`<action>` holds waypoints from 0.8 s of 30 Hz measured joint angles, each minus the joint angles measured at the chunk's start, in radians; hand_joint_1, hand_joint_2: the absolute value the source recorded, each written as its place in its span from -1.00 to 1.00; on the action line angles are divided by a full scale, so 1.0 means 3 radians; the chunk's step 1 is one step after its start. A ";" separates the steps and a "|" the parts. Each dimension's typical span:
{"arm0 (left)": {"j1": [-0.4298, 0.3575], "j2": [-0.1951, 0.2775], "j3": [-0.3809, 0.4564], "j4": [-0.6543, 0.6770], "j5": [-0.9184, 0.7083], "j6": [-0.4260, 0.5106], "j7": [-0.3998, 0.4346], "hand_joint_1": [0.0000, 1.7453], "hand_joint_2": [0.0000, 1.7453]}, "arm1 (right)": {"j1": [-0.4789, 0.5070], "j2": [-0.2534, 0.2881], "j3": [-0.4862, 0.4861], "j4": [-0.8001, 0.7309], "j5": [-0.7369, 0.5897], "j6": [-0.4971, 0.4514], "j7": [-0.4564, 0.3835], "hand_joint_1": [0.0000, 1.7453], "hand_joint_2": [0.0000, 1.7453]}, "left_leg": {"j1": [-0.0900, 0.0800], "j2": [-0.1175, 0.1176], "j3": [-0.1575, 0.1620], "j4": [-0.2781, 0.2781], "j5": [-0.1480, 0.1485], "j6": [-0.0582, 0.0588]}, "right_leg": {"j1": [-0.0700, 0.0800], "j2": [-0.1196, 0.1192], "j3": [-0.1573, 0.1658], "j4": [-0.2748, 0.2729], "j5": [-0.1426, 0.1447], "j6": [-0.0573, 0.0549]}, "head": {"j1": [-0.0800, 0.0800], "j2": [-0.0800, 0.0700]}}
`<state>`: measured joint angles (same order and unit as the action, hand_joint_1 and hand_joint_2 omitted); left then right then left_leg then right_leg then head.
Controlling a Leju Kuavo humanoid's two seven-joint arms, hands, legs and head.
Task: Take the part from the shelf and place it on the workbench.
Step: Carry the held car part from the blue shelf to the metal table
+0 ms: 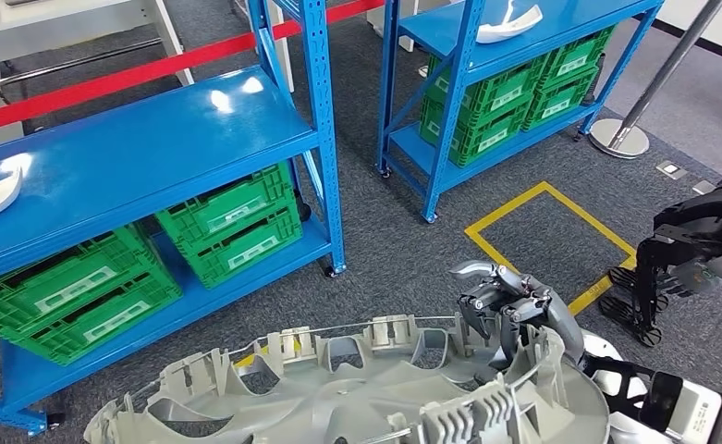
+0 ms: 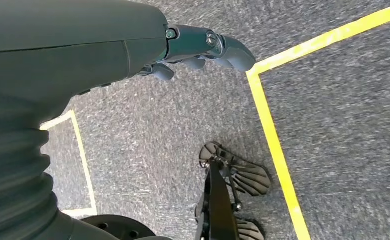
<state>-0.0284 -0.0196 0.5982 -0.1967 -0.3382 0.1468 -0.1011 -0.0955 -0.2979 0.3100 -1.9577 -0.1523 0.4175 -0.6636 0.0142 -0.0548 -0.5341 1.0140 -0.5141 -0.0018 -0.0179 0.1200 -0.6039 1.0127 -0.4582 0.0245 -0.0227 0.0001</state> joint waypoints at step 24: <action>-0.0005 0.0020 0.0002 -0.0003 -0.0015 0.0037 -0.0062 -1.00 1.00 | -0.0323 0.0042 0.0169 0.0098 -0.0237 0.0177 -0.0066 1.00 1.00 | -0.0007 0.0178 -0.0311 0.0699 -0.0262 -0.0091 | 0.0028 -0.0227 0.0055 -0.0021 -0.0017 -0.0131 | 0.0008 0.0000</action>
<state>-0.0299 -0.0137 0.5989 -0.1976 -0.3428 0.1577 -0.1197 -0.1923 -0.2853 0.3606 -1.9284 -0.2233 0.4706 -0.6833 0.0122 -0.0014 -0.6273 1.2235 -0.5925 -0.0290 -0.0096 0.0518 -0.5874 1.0063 -0.4634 -0.0148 -0.0203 0.0001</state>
